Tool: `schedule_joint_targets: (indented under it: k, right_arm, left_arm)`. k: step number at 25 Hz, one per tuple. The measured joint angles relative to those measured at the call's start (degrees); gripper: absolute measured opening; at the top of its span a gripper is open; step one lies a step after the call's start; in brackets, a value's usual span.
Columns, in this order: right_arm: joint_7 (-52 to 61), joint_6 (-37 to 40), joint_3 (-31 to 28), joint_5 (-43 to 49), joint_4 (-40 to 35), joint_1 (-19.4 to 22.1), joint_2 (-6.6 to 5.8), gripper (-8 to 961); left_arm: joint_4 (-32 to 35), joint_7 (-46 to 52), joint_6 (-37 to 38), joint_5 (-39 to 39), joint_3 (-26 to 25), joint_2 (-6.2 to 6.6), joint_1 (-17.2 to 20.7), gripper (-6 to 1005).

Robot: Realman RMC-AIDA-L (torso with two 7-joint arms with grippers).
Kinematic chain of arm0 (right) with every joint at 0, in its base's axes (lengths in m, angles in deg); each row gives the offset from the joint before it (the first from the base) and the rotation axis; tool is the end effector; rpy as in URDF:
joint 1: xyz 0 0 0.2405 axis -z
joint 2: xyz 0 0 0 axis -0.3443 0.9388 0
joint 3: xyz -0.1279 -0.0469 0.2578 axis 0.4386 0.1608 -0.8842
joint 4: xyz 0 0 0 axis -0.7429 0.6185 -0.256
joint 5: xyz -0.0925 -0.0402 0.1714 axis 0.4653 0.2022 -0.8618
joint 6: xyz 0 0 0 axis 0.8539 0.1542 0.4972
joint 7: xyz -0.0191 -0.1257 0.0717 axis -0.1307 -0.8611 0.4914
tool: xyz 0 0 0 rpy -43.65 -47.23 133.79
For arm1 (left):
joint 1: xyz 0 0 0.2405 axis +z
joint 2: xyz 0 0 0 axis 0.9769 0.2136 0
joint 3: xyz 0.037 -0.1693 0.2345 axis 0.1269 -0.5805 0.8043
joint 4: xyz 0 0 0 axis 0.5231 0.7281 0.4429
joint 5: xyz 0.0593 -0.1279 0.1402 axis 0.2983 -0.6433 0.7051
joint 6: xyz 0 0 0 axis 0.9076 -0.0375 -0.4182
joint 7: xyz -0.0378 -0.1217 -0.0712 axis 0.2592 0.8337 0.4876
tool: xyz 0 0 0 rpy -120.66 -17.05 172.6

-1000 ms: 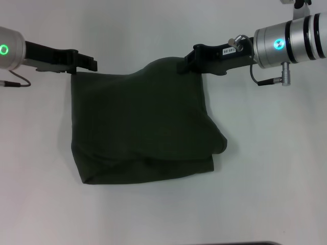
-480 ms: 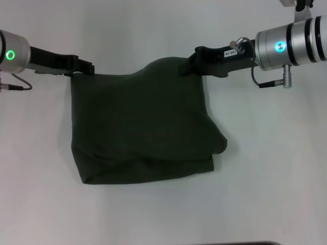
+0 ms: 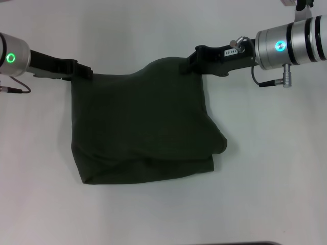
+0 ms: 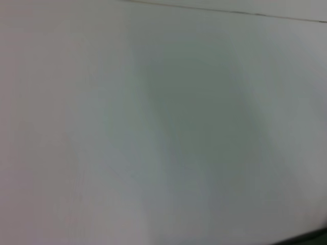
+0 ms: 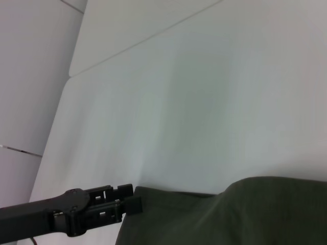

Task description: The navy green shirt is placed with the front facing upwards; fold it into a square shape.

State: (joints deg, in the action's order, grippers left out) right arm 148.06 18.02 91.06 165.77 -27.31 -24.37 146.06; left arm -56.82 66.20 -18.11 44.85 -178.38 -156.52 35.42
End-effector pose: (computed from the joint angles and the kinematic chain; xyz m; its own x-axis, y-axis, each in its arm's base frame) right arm 0.2320 0.4073 -0.0697 0.1664 -0.9362 -0.3096 -0.9788 -0.1947 0.0628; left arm -0.2813 0.4184 -0.0252 0.3838 0.8842 0.2664 0.8758 -0.2571 -0.4085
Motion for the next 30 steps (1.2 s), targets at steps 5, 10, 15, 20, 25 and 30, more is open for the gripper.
schedule_joint_targets:
  k: [5,10,15,20,25,30]
  right_arm:
    - [0.0,-0.1,0.0,0.0,0.0,0.0,0.00,2]
    - [0.0,-0.1,0.0,-0.1,0.0,0.0,0.00,3]
    - [0.0,-0.2,0.0,0.0,0.0,0.0,0.00,2]
    - [0.0,-0.3,0.0,0.0,0.2,0.0,0.00,3]
    - [0.0,-0.3,0.0,0.1,0.4,0.0,0.00,3]
    - [0.0,-0.3,0.0,0.2,0.7,0.0,0.00,3]
  left_arm:
    - [0.0,-0.1,1.9,-0.7,0.1,-0.07,-0.4,532]
    - [-0.5,0.5,2.8,-0.7,0.1,-0.21,-0.8,524]
    - [-0.6,1.2,4.1,-0.6,0.0,0.02,-1.2,516]
    - [-0.6,1.2,4.7,-0.2,-0.1,0.00,-1.6,465]
    - [-0.6,2.3,4.6,-0.2,-0.4,0.26,-1.4,257]
    - [-0.6,2.6,4.7,-0.6,-0.6,0.72,-1.1,122]
